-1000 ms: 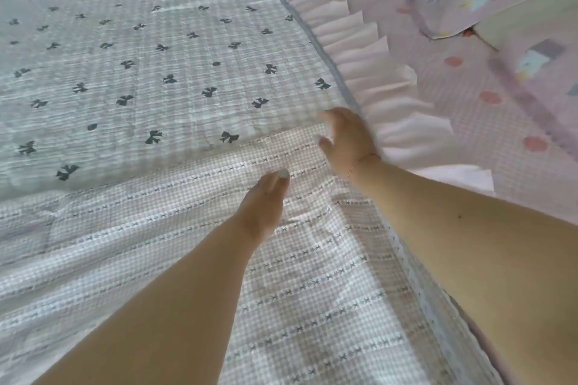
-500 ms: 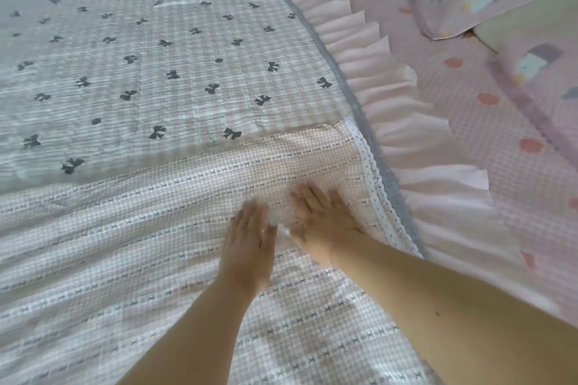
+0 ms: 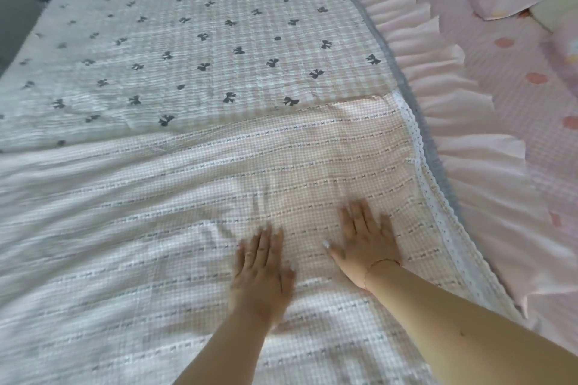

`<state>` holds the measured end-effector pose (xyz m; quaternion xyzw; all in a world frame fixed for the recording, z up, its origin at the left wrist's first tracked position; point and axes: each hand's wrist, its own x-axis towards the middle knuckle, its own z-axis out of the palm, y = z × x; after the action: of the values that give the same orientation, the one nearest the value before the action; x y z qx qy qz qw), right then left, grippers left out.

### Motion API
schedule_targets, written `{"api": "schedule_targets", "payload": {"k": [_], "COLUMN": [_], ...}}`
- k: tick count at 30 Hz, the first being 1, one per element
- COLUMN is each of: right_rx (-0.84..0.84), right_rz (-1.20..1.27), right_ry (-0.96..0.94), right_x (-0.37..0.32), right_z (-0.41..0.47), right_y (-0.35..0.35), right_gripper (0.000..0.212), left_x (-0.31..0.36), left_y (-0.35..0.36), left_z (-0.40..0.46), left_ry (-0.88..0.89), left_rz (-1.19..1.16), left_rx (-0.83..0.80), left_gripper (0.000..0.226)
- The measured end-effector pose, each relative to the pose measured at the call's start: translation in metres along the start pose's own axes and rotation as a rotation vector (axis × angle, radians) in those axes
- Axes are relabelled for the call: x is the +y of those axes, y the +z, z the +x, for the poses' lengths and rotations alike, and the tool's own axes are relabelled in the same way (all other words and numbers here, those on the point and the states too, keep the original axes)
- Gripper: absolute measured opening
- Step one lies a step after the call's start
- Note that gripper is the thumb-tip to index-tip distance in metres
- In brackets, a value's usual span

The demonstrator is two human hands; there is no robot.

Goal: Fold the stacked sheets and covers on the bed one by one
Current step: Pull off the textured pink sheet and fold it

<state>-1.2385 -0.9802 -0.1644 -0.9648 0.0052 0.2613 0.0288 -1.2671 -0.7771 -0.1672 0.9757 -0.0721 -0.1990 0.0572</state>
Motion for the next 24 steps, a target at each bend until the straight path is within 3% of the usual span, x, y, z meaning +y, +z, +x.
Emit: {"api": "schedule_targets", "payload": {"k": [5, 13, 24], "right_rx": [-0.044, -0.037, -0.111], "right_rz": [0.006, -0.01, -0.013], "right_ry": [0.067, -0.026, -0.125], "right_x": [-0.015, -0.098, -0.24], "right_z": [-0.039, -0.149, -0.277], "right_y": [0.019, 0.077, 0.149], "right_gripper": [0.077, 0.082, 0.087], "left_x": [-0.019, -0.058, -0.198], "left_y": [0.015, 0.046, 0.093], "left_z": [-0.058, -0.172, -0.364], "left_ry": [-0.018, -0.018, -0.186], "left_rz": [0.016, 0.013, 0.022], "left_rx": [-0.04, -0.06, -0.027], "left_gripper": [0.077, 0.074, 0.065]}}
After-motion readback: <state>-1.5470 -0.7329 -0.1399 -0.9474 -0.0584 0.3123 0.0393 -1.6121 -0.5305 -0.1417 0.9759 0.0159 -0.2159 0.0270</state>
